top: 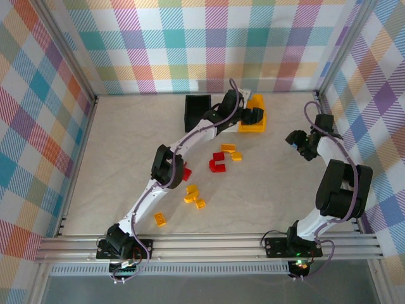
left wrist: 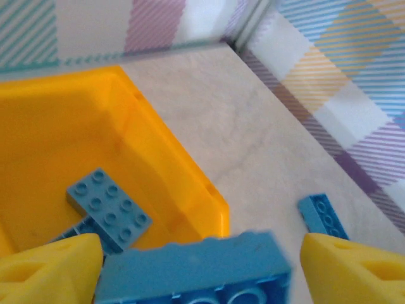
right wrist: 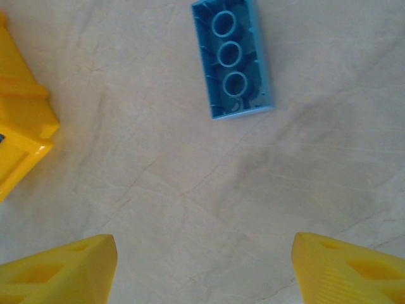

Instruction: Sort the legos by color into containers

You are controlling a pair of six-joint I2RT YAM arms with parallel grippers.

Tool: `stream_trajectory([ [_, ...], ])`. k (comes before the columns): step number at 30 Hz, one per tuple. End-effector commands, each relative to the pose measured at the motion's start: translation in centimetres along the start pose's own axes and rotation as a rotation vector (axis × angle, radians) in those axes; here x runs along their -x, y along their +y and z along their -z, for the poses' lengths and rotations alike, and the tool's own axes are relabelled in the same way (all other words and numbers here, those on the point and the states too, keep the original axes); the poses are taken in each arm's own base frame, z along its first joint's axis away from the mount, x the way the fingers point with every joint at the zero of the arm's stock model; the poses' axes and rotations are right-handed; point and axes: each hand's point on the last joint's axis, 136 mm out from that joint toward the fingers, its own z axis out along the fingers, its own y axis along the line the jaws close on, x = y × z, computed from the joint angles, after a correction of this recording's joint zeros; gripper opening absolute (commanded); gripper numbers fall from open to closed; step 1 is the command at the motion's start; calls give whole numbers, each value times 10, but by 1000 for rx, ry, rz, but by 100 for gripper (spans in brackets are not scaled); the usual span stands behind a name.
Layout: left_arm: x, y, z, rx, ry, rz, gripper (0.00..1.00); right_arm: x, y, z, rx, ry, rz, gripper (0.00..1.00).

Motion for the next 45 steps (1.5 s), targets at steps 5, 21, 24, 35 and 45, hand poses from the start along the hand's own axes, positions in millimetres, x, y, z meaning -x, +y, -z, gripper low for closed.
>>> stream_trajectory([
  [5,22,16,-16,71,-182,-35,100,8,19,5,104,-18,8,73],
  [21,9,-62,82,-6,198,-76,100,39,-27,-20,-221,5,48,74],
  [24,-6,-60,111,18,256,-53,100,47,-23,-33,-216,24,55,72],
  [35,-48,-45,199,110,359,-49,100,72,-6,-64,-286,59,163,68],
  [45,-89,-29,234,164,437,-34,100,69,-6,-82,-321,102,207,64],
])
